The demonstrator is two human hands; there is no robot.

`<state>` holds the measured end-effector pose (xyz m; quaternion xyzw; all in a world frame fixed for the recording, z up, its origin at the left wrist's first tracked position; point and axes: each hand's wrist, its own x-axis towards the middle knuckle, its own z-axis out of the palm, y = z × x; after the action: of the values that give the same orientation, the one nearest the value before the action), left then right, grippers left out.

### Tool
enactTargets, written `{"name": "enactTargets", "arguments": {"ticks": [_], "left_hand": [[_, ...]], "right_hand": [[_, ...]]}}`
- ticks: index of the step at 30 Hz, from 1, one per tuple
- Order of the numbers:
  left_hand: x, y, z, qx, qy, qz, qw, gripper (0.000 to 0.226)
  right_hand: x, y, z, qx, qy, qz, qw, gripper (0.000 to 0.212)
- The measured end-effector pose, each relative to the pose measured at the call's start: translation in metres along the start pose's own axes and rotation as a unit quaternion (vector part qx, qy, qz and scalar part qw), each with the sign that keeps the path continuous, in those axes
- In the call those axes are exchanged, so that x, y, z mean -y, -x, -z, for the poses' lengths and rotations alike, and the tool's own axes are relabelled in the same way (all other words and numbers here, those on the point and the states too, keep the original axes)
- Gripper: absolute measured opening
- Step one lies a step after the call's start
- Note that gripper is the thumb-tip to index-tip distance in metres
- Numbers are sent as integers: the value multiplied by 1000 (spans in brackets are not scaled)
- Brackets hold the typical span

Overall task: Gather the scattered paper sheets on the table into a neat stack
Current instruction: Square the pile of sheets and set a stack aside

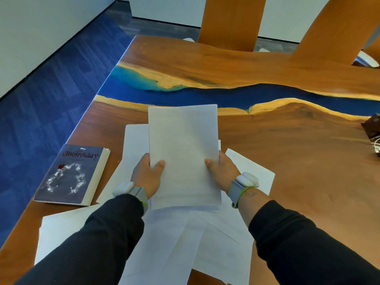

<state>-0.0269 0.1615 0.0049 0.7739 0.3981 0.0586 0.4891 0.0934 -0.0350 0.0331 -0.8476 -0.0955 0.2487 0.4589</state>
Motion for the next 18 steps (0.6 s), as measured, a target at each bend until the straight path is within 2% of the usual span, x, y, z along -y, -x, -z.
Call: {"name": "enactTargets", "arguments": {"ticks": [9, 14, 18], "left_hand": [[24, -39, 15, -48, -69, 93, 992, 36], [31, -63, 25, -40, -118, 149, 981, 34], [38, -78, 23, -55, -107, 209, 970, 28]], "right_hand": [[15, -37, -59, 7, 10, -101, 995, 36], [15, -60, -85, 27, 0, -158, 987, 35], [12, -74, -101, 36, -3, -185, 982, 35]]}}
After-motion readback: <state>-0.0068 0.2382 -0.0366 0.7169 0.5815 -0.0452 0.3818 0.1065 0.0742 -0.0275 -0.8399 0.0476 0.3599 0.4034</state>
